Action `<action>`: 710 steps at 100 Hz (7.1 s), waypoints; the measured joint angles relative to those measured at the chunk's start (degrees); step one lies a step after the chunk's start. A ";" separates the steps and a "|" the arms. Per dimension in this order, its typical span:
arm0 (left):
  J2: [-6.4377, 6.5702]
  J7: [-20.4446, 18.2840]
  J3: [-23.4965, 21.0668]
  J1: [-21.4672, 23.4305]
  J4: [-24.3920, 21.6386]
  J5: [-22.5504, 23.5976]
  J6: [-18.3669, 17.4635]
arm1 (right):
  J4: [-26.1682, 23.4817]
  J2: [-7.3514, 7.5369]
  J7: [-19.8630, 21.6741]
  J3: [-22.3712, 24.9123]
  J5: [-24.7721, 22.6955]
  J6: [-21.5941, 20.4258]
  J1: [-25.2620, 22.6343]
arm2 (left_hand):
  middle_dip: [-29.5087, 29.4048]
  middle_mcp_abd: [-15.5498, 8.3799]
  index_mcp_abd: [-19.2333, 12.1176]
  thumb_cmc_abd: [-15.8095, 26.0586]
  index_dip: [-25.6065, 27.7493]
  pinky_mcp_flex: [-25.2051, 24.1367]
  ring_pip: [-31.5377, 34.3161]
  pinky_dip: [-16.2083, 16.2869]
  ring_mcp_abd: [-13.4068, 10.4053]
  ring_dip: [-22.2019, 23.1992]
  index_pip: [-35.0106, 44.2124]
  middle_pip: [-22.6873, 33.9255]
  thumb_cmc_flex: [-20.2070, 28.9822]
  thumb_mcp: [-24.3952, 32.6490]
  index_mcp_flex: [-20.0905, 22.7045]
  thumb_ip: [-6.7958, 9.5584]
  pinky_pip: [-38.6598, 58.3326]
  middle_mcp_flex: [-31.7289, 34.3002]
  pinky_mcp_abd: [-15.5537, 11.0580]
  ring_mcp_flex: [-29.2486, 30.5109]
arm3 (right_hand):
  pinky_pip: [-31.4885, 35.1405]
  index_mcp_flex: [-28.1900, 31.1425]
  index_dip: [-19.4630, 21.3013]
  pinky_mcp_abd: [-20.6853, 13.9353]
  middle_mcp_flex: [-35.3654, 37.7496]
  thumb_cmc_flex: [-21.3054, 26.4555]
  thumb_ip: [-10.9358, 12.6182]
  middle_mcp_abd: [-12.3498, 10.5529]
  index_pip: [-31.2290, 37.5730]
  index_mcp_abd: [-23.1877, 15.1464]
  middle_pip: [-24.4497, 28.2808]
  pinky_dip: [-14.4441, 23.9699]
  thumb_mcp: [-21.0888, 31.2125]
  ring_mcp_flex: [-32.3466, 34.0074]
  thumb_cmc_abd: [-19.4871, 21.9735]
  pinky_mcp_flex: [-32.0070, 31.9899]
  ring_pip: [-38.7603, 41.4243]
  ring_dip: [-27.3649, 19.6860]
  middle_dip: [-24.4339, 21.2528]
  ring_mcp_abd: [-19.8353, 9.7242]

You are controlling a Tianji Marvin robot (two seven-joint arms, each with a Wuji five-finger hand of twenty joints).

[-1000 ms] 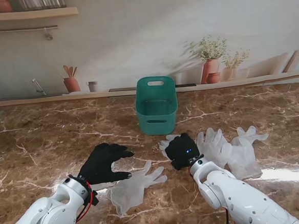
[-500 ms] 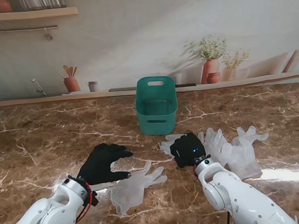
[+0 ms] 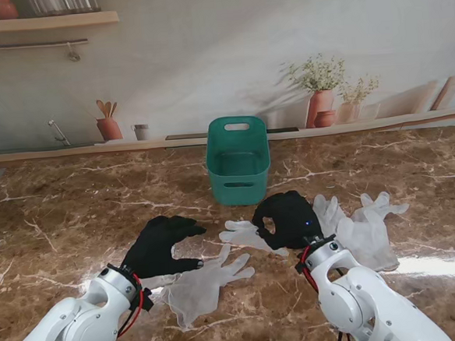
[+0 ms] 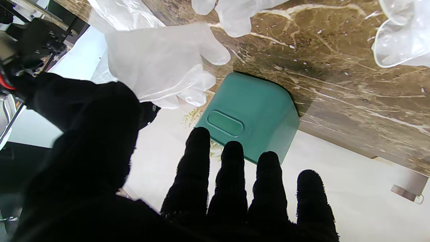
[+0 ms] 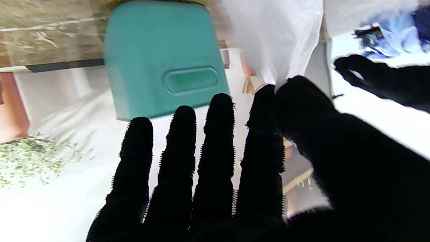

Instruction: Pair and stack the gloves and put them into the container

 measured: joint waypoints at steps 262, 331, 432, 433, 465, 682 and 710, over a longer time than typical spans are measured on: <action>-0.59 -3.49 4.97 -2.65 -5.83 -14.53 -15.55 | -22.58 -1.49 4.09 19.99 11.18 -20.30 -24.02 | 13.68 -0.27 -8.27 1.09 11.58 -1.23 17.73 18.62 4.74 24.12 38.01 12.14 15.13 -2.82 18.19 -4.64 2.45 38.39 0.47 22.11 | 8.76 0.73 -10.29 5.03 14.88 0.02 0.60 0.97 3.12 0.56 -1.83 6.39 0.84 16.07 -1.85 8.93 6.44 5.60 4.09 1.91; 1.34 -12.94 5.59 0.33 -7.71 -26.41 -16.33 | -28.35 -0.65 17.29 24.99 22.70 -19.82 -32.32 | 10.28 1.05 -4.19 1.06 6.49 -0.82 19.13 16.61 4.97 24.85 38.81 12.92 13.86 1.40 21.21 -5.11 9.37 42.36 0.79 24.93 | 12.52 1.43 -12.55 5.78 16.98 0.08 1.90 2.60 5.80 3.00 -0.68 6.48 3.78 16.97 -4.91 9.82 9.58 7.70 4.91 3.30; -1.20 -0.08 19.43 -18.77 12.16 -10.71 -0.07 | -5.10 0.68 17.57 10.38 20.18 -4.23 -6.69 | 15.50 1.79 -4.08 1.12 5.97 -0.82 21.35 17.40 5.93 28.51 39.39 16.02 13.55 0.78 21.86 -5.00 9.95 42.03 2.17 24.15 | 13.12 1.87 -14.85 5.94 16.68 0.13 1.95 2.93 5.95 3.71 -0.08 7.11 2.99 16.79 -3.54 8.06 10.21 7.84 5.65 3.79; -1.29 0.10 19.64 -19.09 12.50 -10.58 0.13 | -4.64 0.66 17.26 10.14 20.06 -4.16 -6.29 | 15.50 1.79 -4.08 1.12 6.01 -0.82 21.36 17.44 5.93 28.54 39.39 16.02 13.55 0.78 21.86 -5.00 9.95 42.03 2.17 24.15 | 13.12 1.87 -14.85 5.94 16.68 0.13 1.95 2.92 5.95 3.71 -0.08 7.11 2.99 16.79 -3.53 8.06 10.21 7.84 5.65 3.79; -3.77 4.95 27.79 -29.23 23.08 -8.74 5.92 | 3.58 -0.29 11.62 5.08 19.05 0.67 1.34 | 16.11 1.79 -4.08 1.12 6.64 -0.82 23.41 18.18 6.06 29.26 39.39 16.11 13.44 2.58 21.85 -5.84 10.11 42.03 2.17 24.14 | 13.09 1.86 -15.50 5.94 16.65 0.13 1.95 2.91 5.95 3.71 -0.04 7.11 2.99 16.76 -3.62 7.98 10.16 7.84 5.65 3.79; 4.37 -25.24 -4.07 -2.04 1.53 6.99 -11.67 | 3.17 -0.52 4.65 1.17 8.60 6.29 0.36 | 9.80 -0.70 -11.37 -8.95 9.58 -0.52 2.13 -1.99 1.38 15.66 14.33 3.94 -0.48 17.00 1.93 -2.63 -17.61 -6.81 -2.53 -10.06 | 10.77 0.14 -30.26 5.72 12.33 -3.55 2.90 2.78 -1.12 5.65 -1.95 7.03 -7.53 14.27 0.70 6.03 3.68 5.50 -6.51 3.76; 5.26 -26.21 -4.99 -0.80 1.49 11.09 -13.11 | 2.44 -0.64 5.19 1.01 9.48 6.48 0.17 | 9.12 -1.12 -11.35 -10.12 4.53 -0.03 0.73 -5.81 0.66 14.63 8.83 3.17 1.22 18.87 1.03 -2.63 -18.91 -11.54 -2.65 -12.79 | 10.77 0.14 -30.26 5.72 12.33 -3.55 2.90 2.78 -1.12 5.65 -1.95 7.03 -7.54 14.27 0.71 6.03 3.68 5.49 -6.51 3.76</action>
